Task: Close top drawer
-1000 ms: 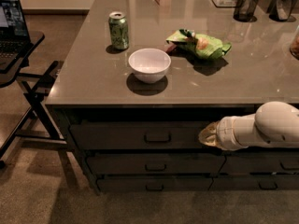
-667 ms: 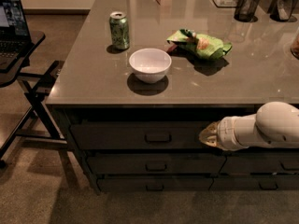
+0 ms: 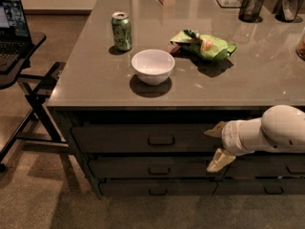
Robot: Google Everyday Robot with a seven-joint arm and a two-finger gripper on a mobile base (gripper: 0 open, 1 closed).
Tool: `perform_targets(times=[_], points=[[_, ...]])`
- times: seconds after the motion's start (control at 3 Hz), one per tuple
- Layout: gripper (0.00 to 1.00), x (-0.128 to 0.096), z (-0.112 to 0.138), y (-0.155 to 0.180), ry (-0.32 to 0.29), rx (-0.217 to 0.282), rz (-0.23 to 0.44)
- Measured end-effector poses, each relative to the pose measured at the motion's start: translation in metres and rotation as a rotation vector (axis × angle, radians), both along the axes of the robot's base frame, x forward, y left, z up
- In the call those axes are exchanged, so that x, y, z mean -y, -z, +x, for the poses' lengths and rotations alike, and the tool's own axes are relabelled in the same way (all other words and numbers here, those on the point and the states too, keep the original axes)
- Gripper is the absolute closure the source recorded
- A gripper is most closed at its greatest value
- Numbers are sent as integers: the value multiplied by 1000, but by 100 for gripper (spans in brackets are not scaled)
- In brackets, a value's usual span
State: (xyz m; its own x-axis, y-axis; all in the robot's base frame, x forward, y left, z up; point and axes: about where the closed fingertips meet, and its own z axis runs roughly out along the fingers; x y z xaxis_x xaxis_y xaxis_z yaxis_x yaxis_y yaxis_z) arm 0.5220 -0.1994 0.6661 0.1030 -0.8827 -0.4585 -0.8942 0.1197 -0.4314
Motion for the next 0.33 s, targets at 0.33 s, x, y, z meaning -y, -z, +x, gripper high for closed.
perform_targets(times=[0.33], points=[[0,0,0,0,0,0,0]])
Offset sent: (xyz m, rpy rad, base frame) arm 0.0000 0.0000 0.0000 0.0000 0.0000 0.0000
